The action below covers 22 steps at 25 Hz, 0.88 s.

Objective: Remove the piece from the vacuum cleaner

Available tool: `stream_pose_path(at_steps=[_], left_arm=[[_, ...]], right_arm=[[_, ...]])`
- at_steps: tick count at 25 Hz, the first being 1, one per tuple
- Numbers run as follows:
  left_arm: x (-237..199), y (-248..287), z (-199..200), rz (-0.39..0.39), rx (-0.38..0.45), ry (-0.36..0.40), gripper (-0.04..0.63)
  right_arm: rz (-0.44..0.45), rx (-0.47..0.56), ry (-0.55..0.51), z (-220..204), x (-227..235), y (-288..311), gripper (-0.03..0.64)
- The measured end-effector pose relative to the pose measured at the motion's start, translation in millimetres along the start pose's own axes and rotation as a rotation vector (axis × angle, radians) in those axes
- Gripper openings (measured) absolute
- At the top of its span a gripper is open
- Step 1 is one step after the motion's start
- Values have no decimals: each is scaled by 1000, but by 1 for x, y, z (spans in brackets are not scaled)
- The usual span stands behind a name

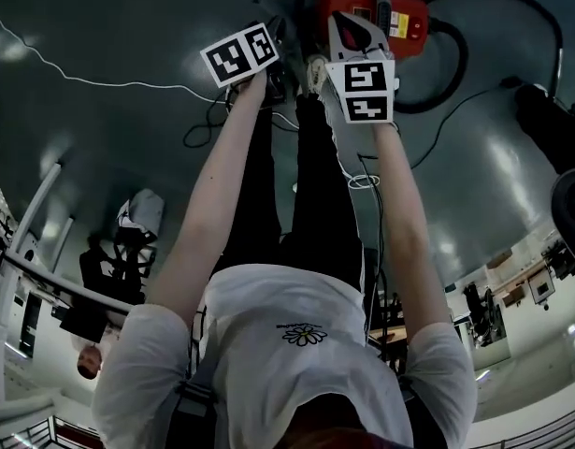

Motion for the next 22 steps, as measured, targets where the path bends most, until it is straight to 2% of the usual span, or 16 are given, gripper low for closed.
stream_pose_path(at_steps=[2, 4, 9, 13, 15, 17, 18, 22], left_arm=[[1, 13, -6, 15, -15, -45, 195], [-3, 25, -12, 49, -35, -54, 195], [-7, 50, -26, 76, -100, 33, 195], [-14, 55, -29, 69, -112, -1, 191], [-14, 53, -28, 58, -104, -12, 133], [-16, 49, -30, 71, -102, -2, 43], [-17, 48, -31, 79, -99, 7, 20], [-20, 47, -30, 71, -88, 55, 18]], right_arm=[[-3, -12, 0, -7, 3, 9, 5], [-6, -19, 8, -13, 6, 15, 5], [7, -42, 1, -32, 8, 25, 5], [6, -72, -53, -41, 9, 31, 5], [-14, -85, -71, -40, 15, 33, 5], [-22, -108, -65, -37, 22, 35, 5], [-20, -120, -59, -35, 25, 37, 5], [-18, -182, -106, -41, 31, 53, 5]])
Point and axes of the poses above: the fingertips, and each gripper's own axes: y forward along the fingers, x to its right, z out of its top, the point moved 2 cm from there along -y, backward along the fingers, and after that the axes turned 14 degrees about y, right-handed, at the moved point
